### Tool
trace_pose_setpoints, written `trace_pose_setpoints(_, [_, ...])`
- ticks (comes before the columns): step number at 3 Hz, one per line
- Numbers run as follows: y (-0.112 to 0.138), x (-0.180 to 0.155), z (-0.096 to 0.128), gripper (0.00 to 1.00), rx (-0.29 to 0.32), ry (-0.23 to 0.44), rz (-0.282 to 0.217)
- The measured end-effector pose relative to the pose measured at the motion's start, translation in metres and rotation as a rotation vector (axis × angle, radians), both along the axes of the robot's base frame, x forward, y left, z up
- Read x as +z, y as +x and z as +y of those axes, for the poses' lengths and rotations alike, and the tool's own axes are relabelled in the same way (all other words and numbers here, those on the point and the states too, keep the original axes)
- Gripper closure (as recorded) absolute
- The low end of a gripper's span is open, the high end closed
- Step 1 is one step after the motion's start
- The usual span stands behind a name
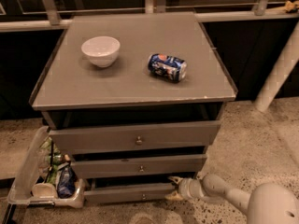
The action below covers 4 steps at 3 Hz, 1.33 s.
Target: Open bottom drawer
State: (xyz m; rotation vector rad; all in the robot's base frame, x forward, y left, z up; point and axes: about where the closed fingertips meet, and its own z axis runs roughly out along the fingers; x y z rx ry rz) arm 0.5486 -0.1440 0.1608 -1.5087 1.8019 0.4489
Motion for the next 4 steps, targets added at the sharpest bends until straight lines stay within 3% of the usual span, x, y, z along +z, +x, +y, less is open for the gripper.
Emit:
trace_pose_setpoints(1, [0.000,0.004,0.000,0.14,0.000,0.000,0.000])
trace_pose_setpoints(2, [-0.023,-0.006,-0.006,0.37,-0.040,0.017,0.021])
trace_pose_setpoints(3, [-0.022,-0.001,-0.005,0.61,-0.040,0.017,0.020])
trace_pose_setpoints(4, [-0.029,0.017,-0.022,0.84,-0.053,-0.011,-0.023])
